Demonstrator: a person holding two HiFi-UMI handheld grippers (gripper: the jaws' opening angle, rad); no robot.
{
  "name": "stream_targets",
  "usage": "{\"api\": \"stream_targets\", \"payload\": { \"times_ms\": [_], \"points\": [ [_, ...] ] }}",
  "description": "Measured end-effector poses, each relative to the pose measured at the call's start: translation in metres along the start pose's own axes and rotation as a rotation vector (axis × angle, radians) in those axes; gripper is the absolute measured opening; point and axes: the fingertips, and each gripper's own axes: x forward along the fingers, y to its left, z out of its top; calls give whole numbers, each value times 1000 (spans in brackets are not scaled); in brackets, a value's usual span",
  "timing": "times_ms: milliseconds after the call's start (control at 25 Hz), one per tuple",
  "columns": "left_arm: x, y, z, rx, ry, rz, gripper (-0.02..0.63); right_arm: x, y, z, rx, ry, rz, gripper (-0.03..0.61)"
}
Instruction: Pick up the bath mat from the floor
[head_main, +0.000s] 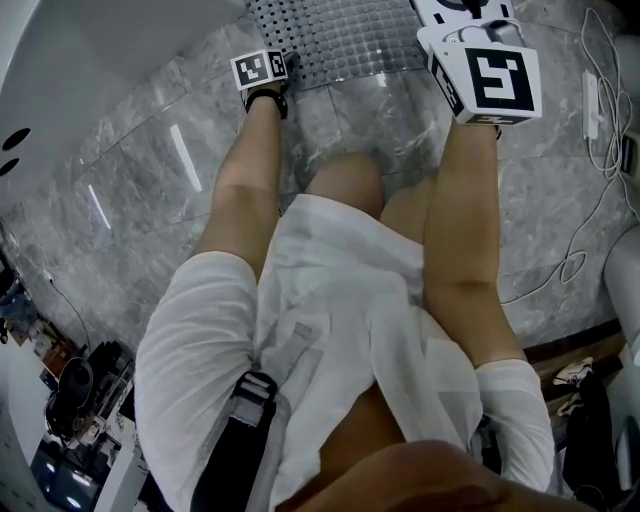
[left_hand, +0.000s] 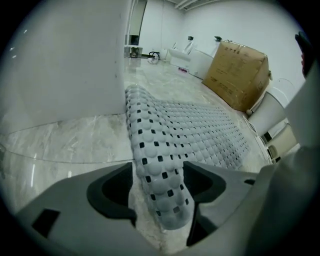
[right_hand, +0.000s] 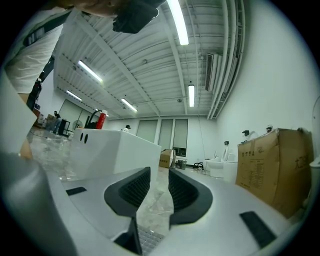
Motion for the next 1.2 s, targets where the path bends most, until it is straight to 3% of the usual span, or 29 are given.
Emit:
{"api": "stream_targets", "payload": {
  "times_ms": [240,960,1040,1200],
  "points": [
    [13,-1,-19,-45,62,-16,371,0,0,-5,-11,15,6,132],
    [35,-15,-36,-101,119,-67,380,-2,6,-14,-73,63,24,132],
    [33,-14,-36,-97,128,-70,377,-2,3,-16,-72,67,14,132],
    [27,-18,-32,-81,132,-99,301,-1,1,-16,-72,65,4,132]
  ]
}}
